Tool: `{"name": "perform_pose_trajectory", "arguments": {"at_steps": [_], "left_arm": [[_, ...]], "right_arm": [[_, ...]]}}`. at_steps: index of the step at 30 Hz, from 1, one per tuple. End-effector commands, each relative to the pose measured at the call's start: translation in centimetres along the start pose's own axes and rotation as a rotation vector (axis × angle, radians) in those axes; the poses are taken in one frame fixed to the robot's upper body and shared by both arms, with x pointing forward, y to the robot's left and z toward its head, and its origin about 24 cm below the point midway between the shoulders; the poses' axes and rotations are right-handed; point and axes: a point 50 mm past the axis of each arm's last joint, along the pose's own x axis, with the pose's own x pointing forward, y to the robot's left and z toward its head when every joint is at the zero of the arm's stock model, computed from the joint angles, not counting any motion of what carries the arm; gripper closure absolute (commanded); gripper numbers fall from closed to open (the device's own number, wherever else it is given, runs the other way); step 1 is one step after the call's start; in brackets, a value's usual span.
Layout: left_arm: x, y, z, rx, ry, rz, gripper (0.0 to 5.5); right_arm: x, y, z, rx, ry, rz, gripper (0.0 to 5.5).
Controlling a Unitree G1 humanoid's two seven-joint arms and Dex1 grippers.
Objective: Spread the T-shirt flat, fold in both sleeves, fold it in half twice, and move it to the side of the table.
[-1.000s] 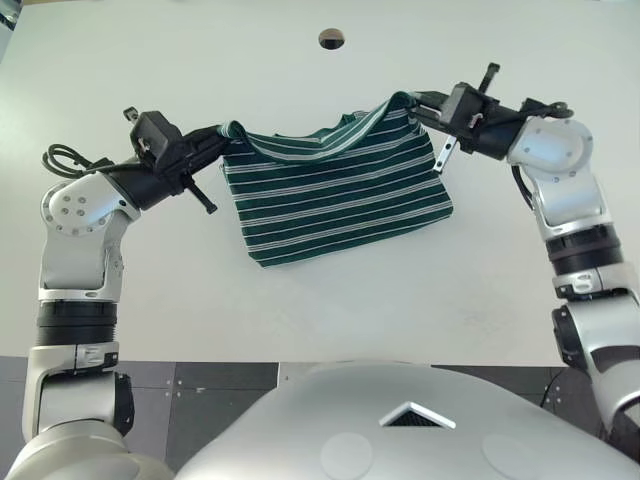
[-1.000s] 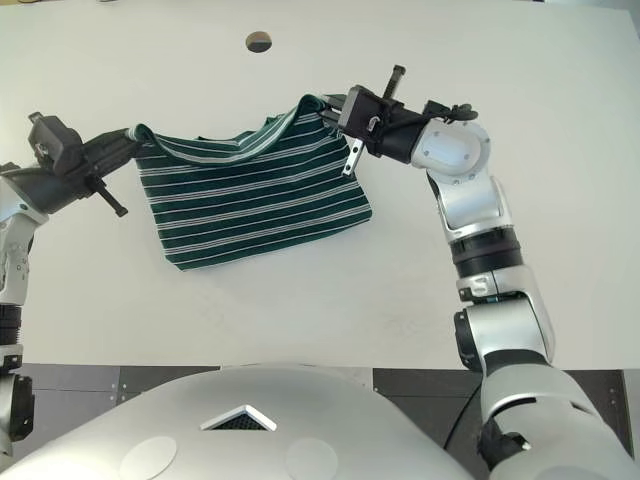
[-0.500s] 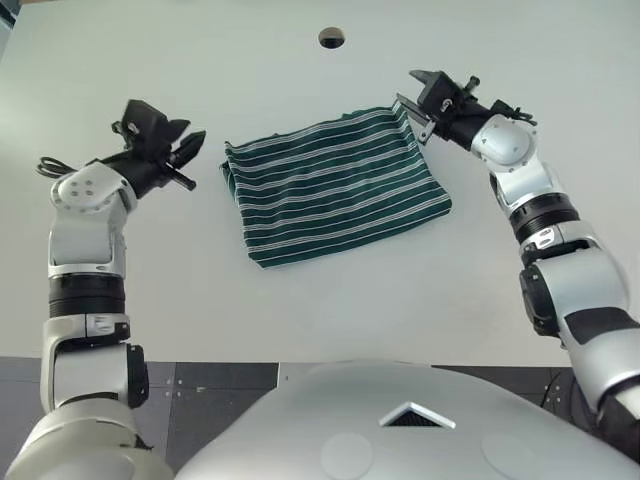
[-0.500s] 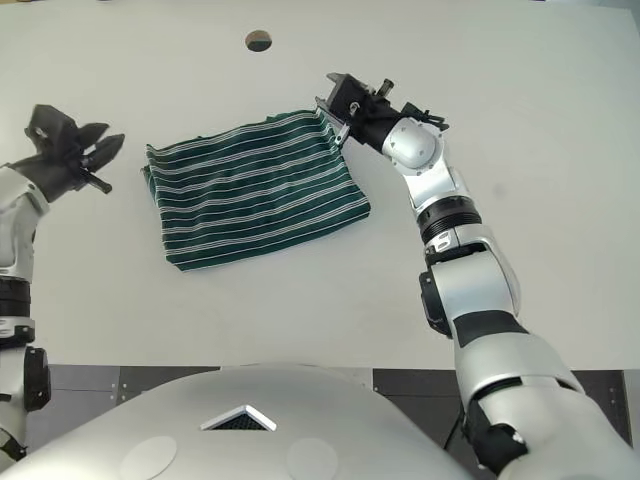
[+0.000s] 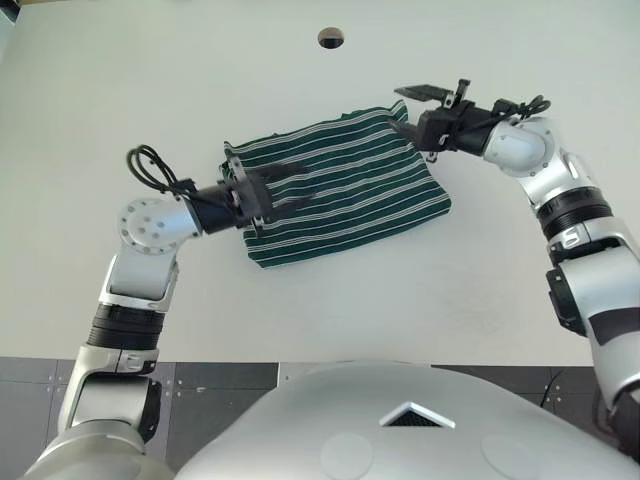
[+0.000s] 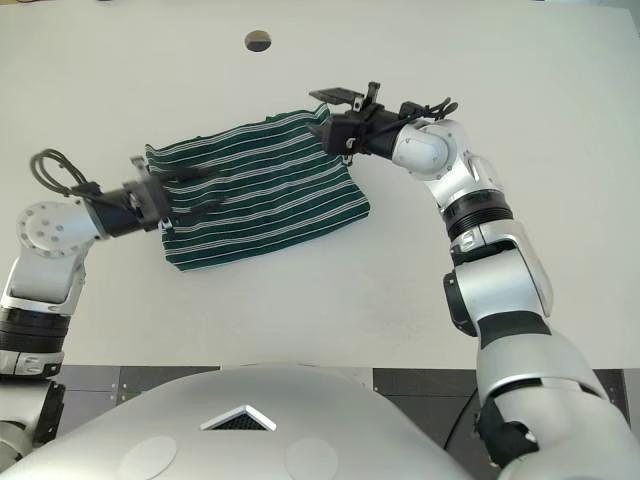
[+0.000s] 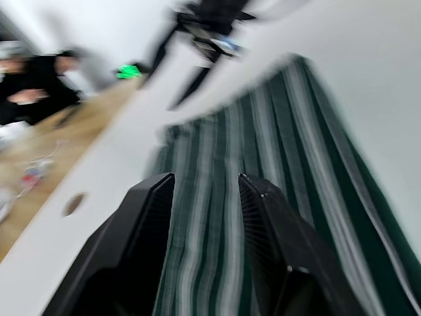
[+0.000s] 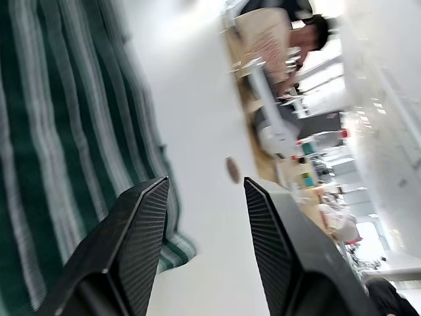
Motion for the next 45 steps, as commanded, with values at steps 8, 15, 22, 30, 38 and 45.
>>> {"name": "perform_pose_trajectory", "arguments": {"at_steps": [8, 15, 22, 30, 38, 45], "left_arm": [[-2.1, 0.8, -8.9, 0.727, 0.718, -0.577, 3.69], [3.3, 9.0, -5.6, 1.352, 0.601, -0.381, 3.69], [4.3, 8.5, -6.1, 1.572, 0.352, -0.315, 3.69], [1.7, 10.9, -4.2, 1.634, 0.149, -0.002, 3.69], [-3.1, 8.6, 3.3, 1.208, -0.154, 0.394, 3.69], [-9.1, -5.3, -3.2, 0.407, 0.198, -0.18, 3.22]], "right_arm": [[-1.0, 5.5, 0.1, -0.014, 0.072, 0.757, 3.38], [-1.2, 7.6, 6.8, 0.018, -0.169, 0.92, 3.38], [1.5, 7.4, 8.4, 0.126, -0.244, 0.672, 3.38], [-1.3, 5.9, 7.8, 0.246, -0.278, 0.552, 3.38], [-10.4, 0.5, 5.3, 0.714, -0.437, 0.251, 3.38], [-15.0, 5.4, 0.5, 0.442, -0.009, 0.397, 2.77]]}}
